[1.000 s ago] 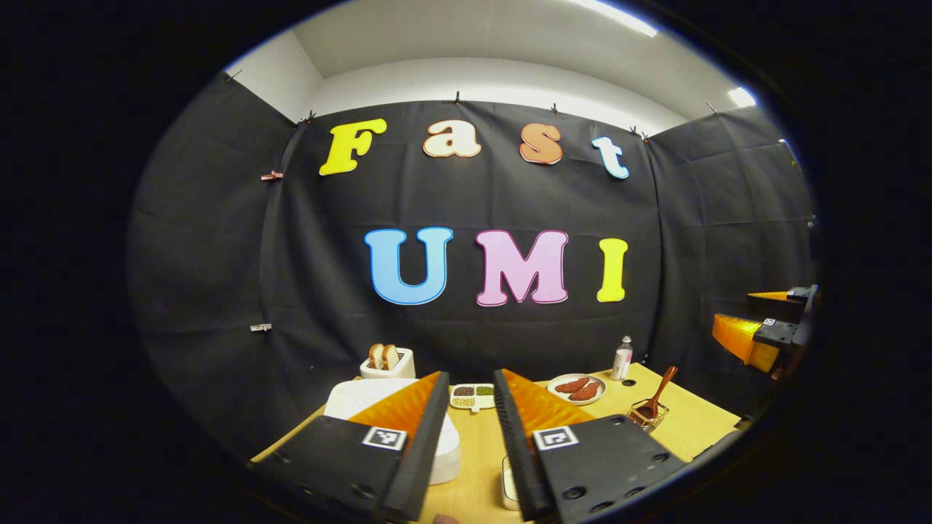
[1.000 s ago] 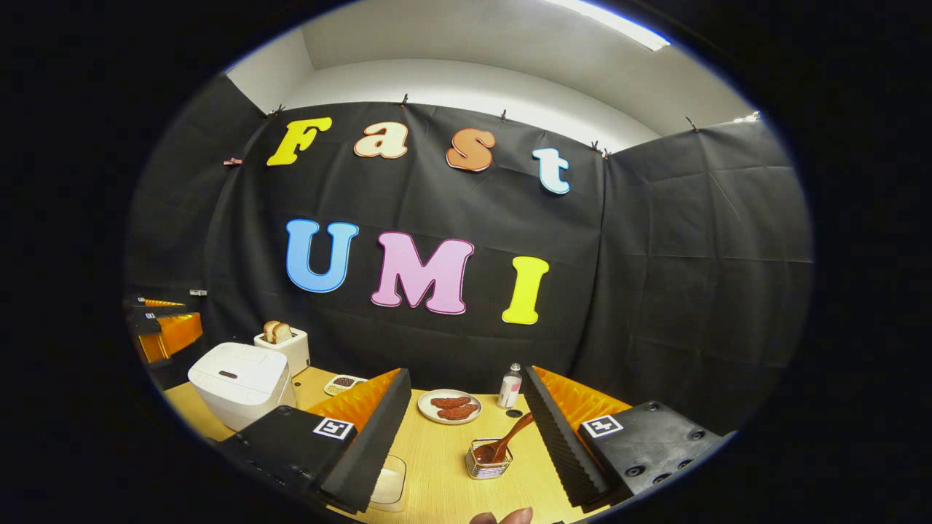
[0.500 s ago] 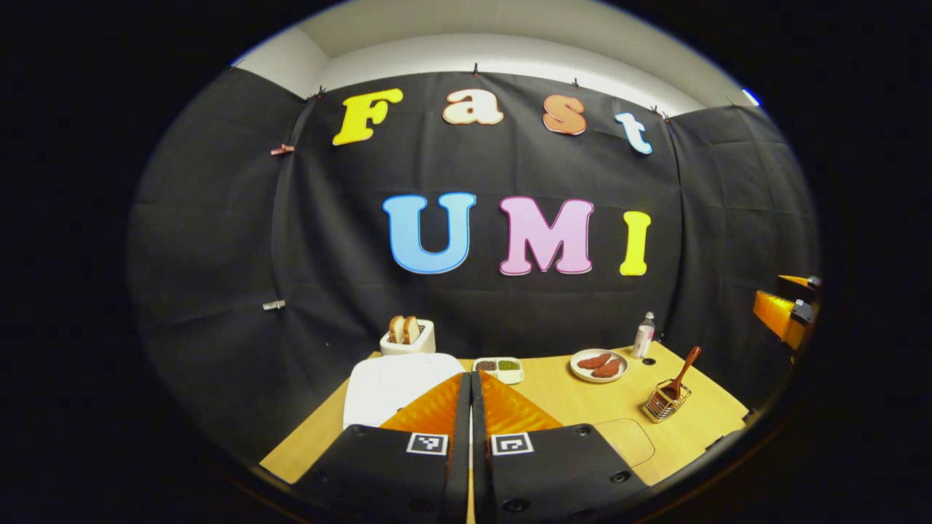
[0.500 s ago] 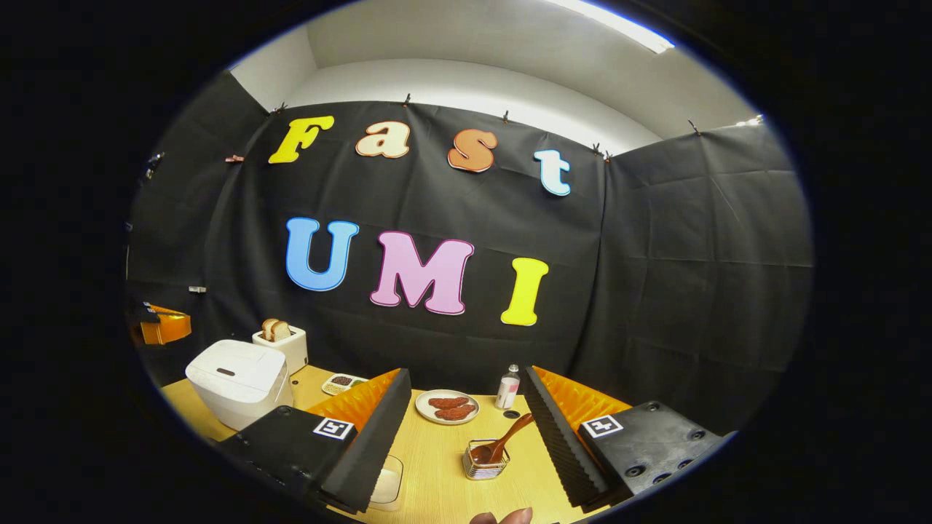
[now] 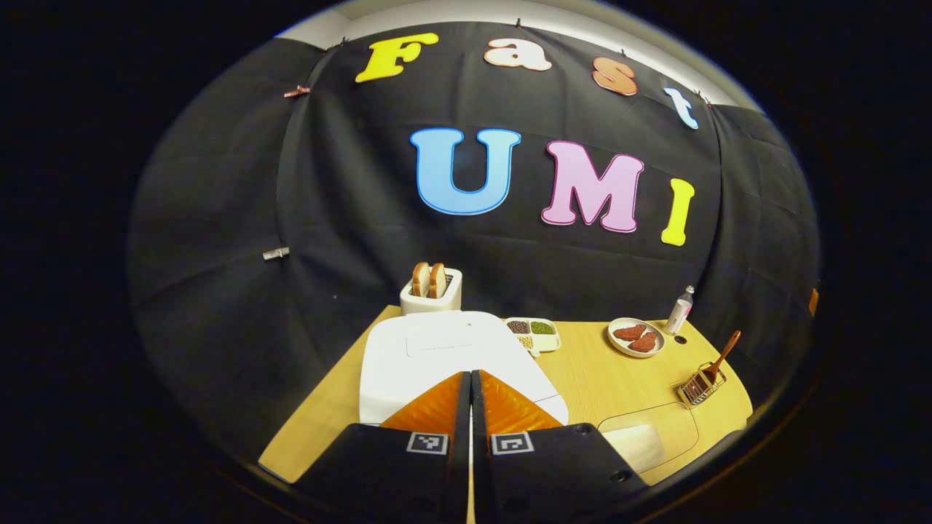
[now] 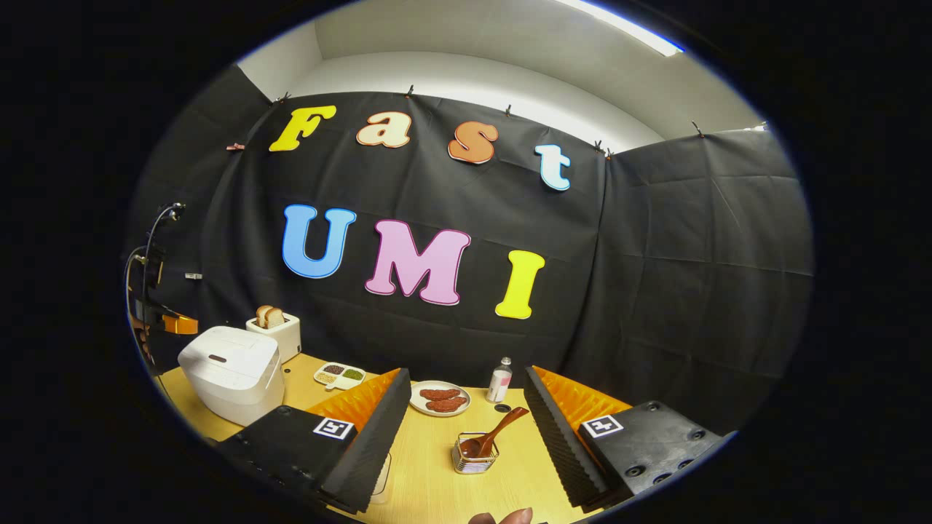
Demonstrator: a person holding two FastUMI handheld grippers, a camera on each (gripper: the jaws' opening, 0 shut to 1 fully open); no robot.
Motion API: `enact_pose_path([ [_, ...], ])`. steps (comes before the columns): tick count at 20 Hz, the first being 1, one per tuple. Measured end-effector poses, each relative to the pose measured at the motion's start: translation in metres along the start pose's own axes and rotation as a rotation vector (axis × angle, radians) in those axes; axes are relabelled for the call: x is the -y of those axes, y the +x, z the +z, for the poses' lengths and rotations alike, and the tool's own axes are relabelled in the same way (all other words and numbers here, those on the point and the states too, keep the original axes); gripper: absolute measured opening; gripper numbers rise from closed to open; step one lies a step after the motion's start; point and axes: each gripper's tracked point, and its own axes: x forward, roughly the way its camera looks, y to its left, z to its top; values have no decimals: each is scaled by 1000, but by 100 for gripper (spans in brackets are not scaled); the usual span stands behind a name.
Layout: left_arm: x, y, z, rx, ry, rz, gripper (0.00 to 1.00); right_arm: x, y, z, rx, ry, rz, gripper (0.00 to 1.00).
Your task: Close the left gripper, press the button to open the rice cooker; take a wooden spoon from the chopstick holder with the right hand, scoop a spoonful of rice and pour it into the rice cooker, then put the wooden spoon back into the chopstick holder.
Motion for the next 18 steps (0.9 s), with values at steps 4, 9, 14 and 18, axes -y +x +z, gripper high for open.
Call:
enact_pose_path([
  [4, -3, 37, -33, -149, -29, -59, 7, 12, -2, -8, -21, -11, -30, 98],
  [9, -19, 60, -47, -199, -54, -21, 8, 25, -4, -13, -40, -23, -65, 97],
  [14, -18, 65, -52, -223, -51, -17, 8, 29, -2, -18, -51, -26, -84, 97],
  [18, -17, 69, -63, -263, -53, -9, 9, 30, -3, -22, -61, -10, -91, 97],
])
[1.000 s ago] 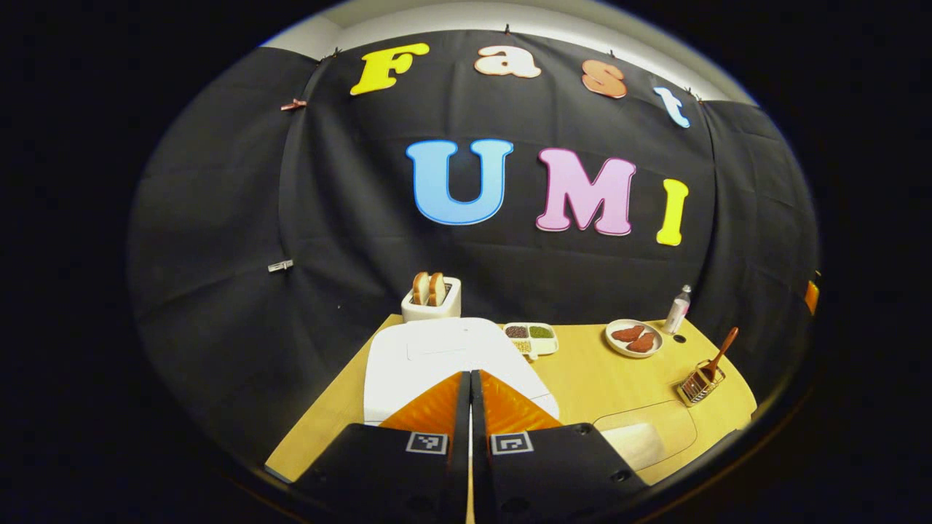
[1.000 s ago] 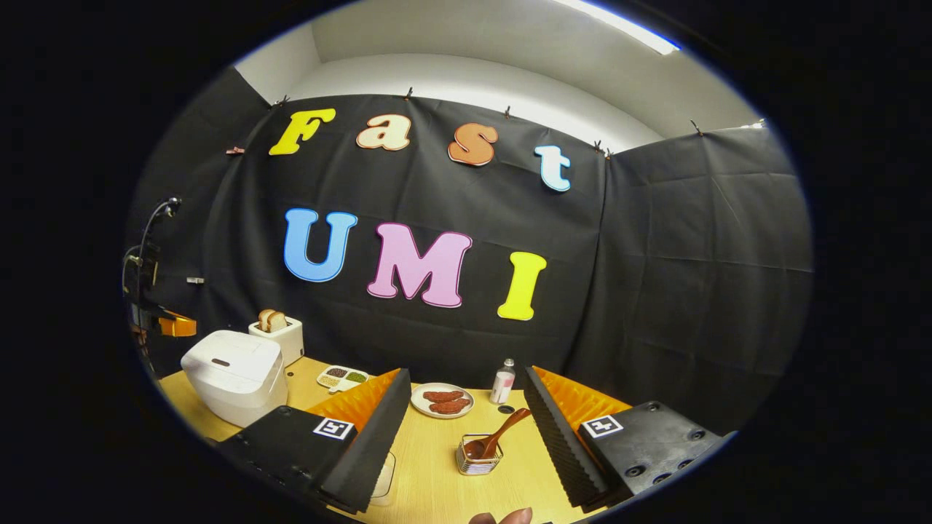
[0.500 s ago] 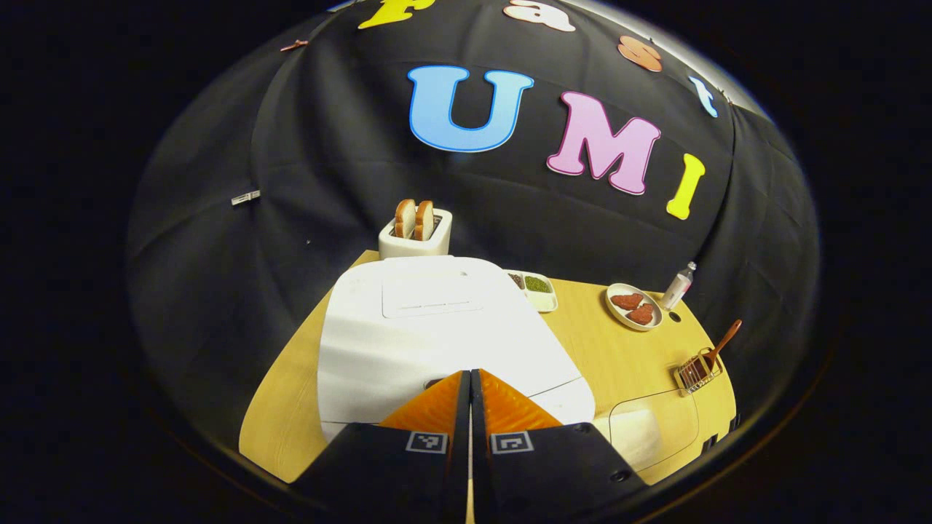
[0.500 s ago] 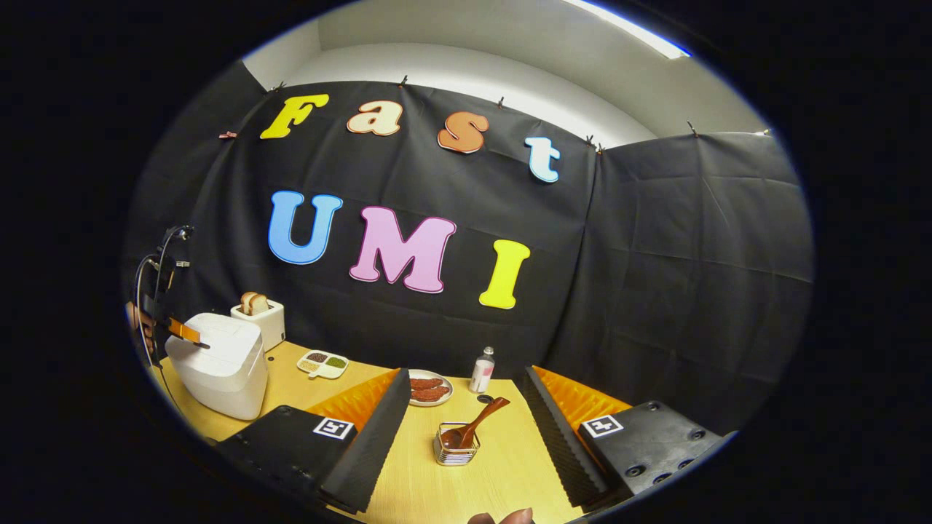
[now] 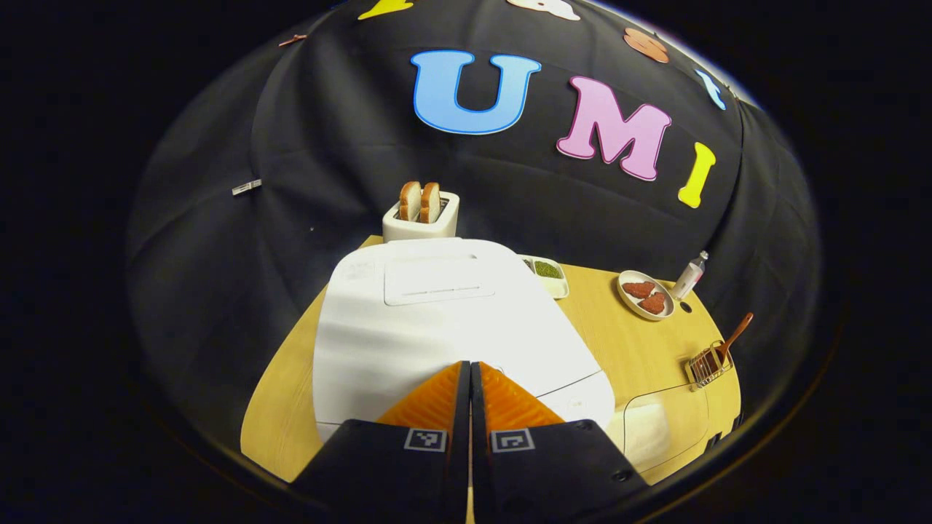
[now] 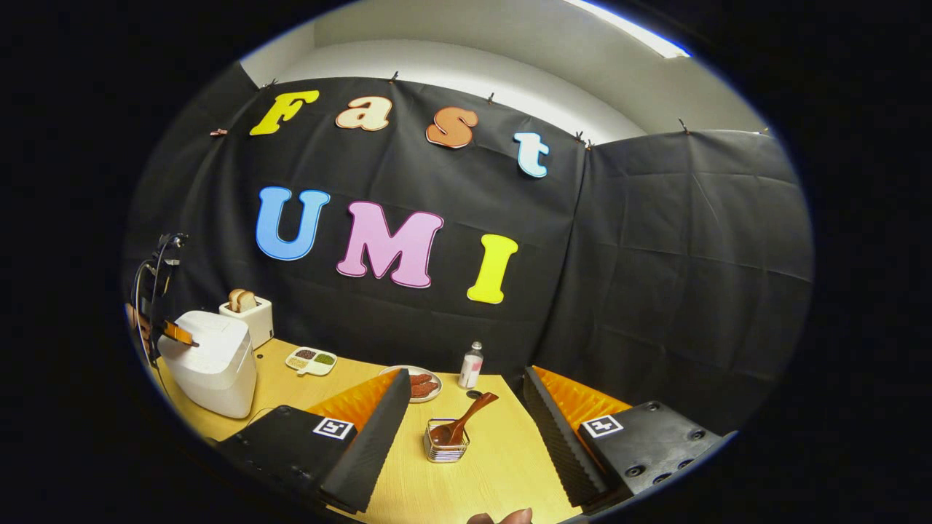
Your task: Close the left gripper, press the button to open the rice cooker; take a wooden spoon from the chopstick holder with the right hand, scoop a spoonful of rice and pour it into the rice cooker, then put the wooden spoon back into the chopstick holder.
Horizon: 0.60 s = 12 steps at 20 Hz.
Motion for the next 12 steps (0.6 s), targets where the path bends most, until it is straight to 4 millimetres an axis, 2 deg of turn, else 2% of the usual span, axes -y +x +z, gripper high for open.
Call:
enact_pose_path([
  [5, 0, -7, 7, 35, 7, 31, 8, -1, -1, 2, 9, -6, 3, 97],
  [12, 3, -51, 79, 336, 53, 86, 10, 2, -6, 3, 4, 1, 13, 97],
])
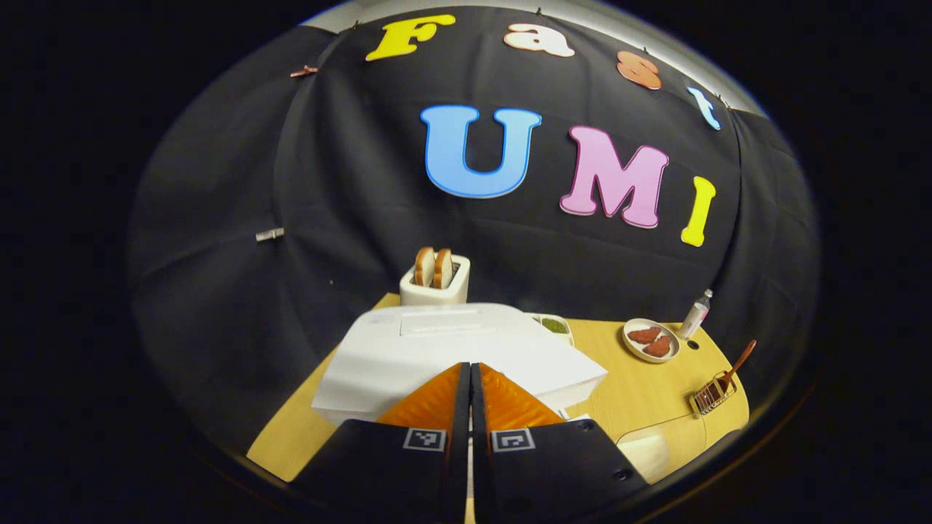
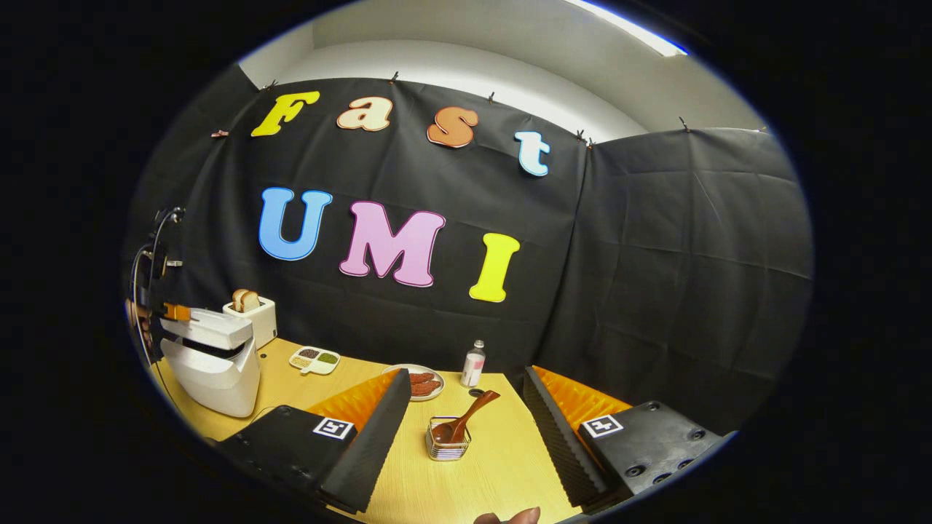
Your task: Close the left gripper, press the button to open the rice cooker; take a wooden spoon from the chopstick holder with the right hand, scoop a spoonful of rice and pour it into the rice cooker, then put the wooden spoon back into the chopstick holder.
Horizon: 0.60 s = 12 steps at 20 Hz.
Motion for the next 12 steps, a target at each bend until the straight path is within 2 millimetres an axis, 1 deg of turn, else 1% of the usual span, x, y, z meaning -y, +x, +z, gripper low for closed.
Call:
enact_pose_path([
  [2, -1, -3, 18, 58, 29, 15, 10, 0, -2, 3, 9, -7, -1, 98],
  [4, 2, -5, 28, 92, 41, 14, 10, 0, -5, 6, 16, -14, 2, 97],
  [6, 5, -11, 36, 121, 48, 9, 23, 2, -8, 9, 24, -19, 3, 98],
  [7, 7, -17, 35, 126, 49, -1, 36, 2, -9, 11, 28, -20, 3, 97],
  [8, 9, -16, 36, 123, 42, -15, 43, 3, -11, 11, 30, -20, 3, 97],
  [9, 14, -23, 36, 125, 31, -36, 55, 3, -12, 12, 32, -17, 5, 98],
  [10, 18, -29, 36, 127, 22, -52, 64, 3, -14, 12, 32, -14, 8, 97],
  [11, 17, -32, 35, 131, 21, -55, 89, 2, -14, 12, 32, -12, 12, 98],
  [12, 18, -36, 36, 135, 20, -53, 94, 2, -14, 11, 31, -13, 16, 98],
])
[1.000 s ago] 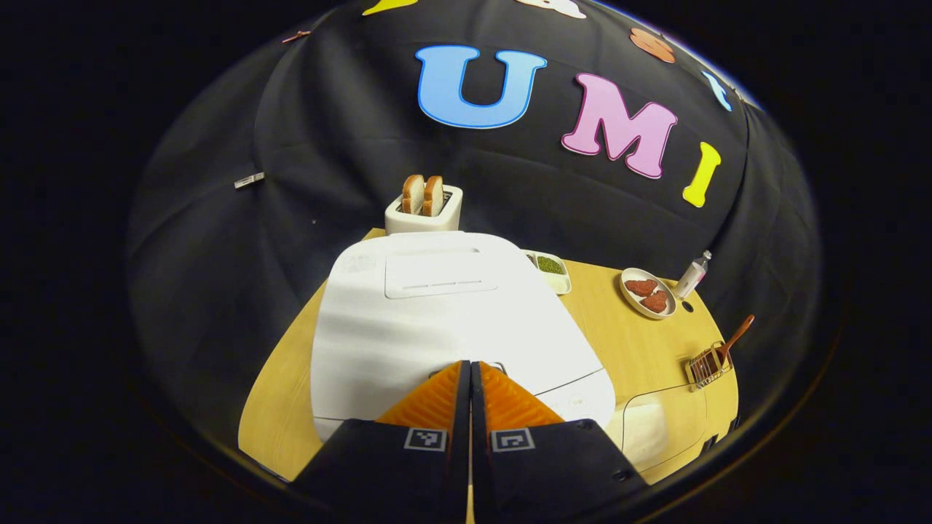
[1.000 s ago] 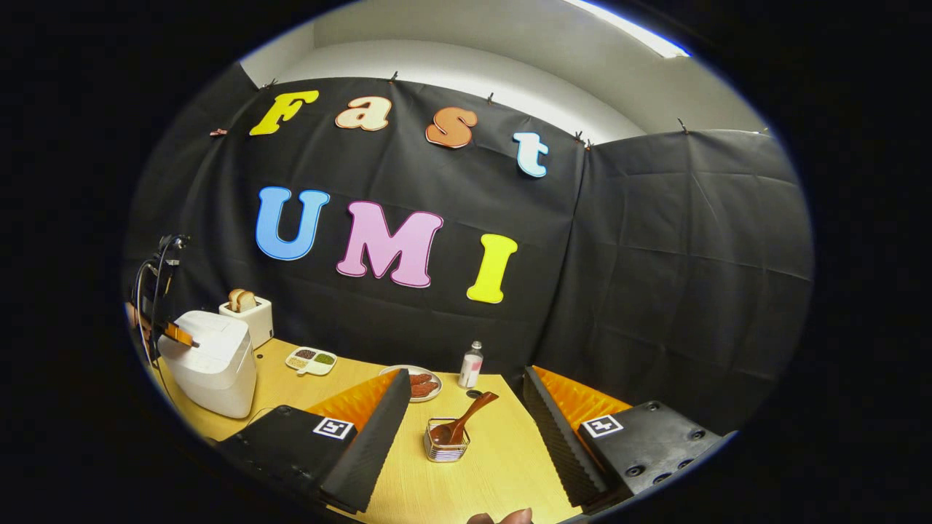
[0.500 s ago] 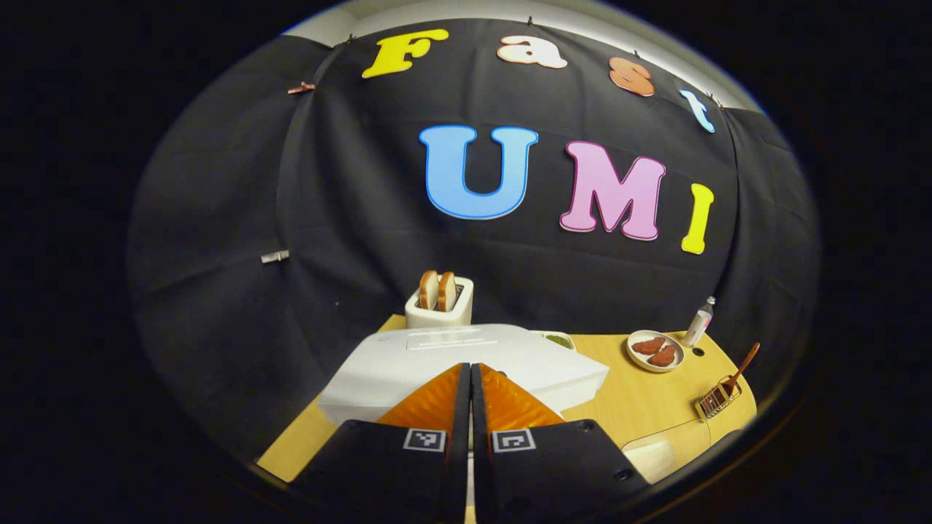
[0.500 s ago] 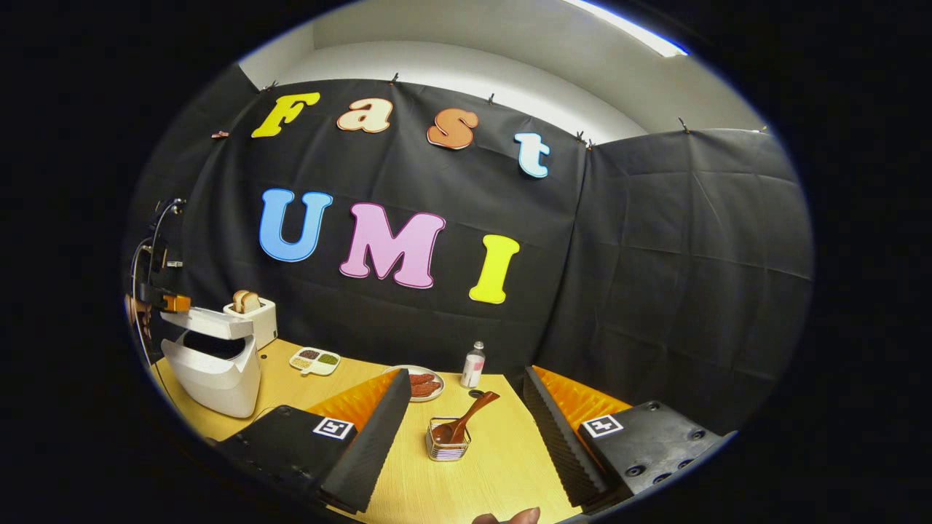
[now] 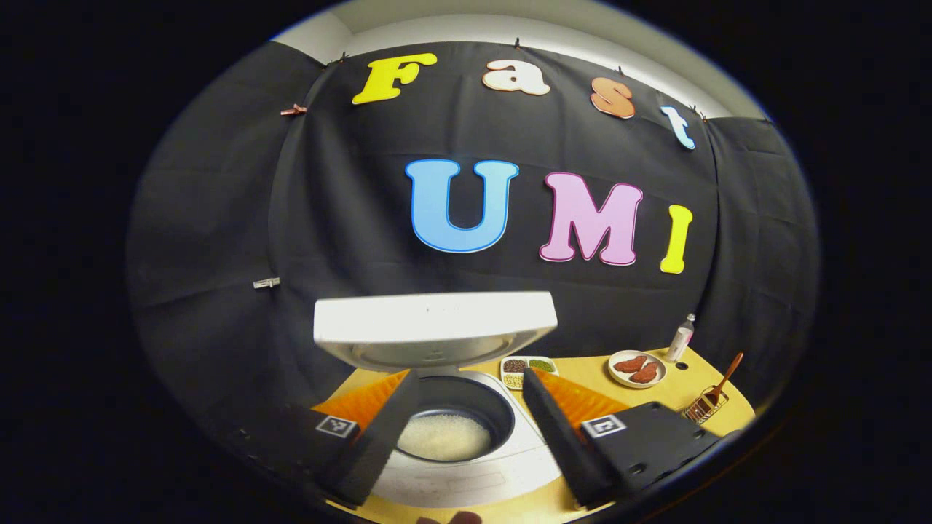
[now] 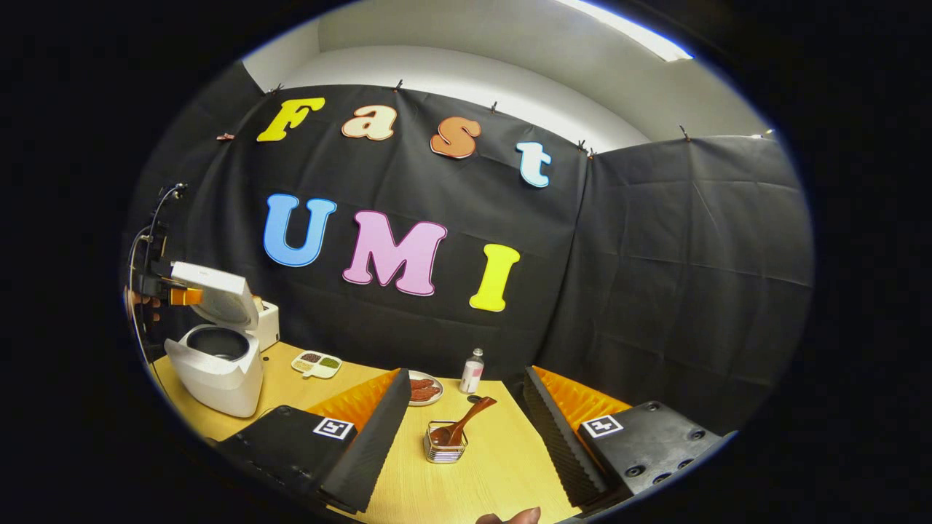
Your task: Close the left gripper, press the button to open the rice cooker; take a wooden spoon from the chopstick holder with the right hand, scoop a spoonful of rice and pour it into the rice cooker, then put the wooden spoon back into the chopstick holder.
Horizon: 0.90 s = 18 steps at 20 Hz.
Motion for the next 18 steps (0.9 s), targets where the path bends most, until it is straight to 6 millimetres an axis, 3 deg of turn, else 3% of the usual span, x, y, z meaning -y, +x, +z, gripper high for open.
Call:
enact_pose_path([
  [3, 3, -20, 5, 16, 16, 22, 96, -1, 3, -6, -12, -2, 22, 98],
  [8, 32, -63, 12, 50, 4, 15, 96, 3, 24, -28, -51, 33, 101, 98],
  [14, 82, -104, 3, 35, 1, -15, 96, 19, 83, -92, -168, 128, 157, 98],
  [18, 103, -115, -10, 9, 7, 3, 96, 26, 129, -152, -268, 216, 176, 98],
])
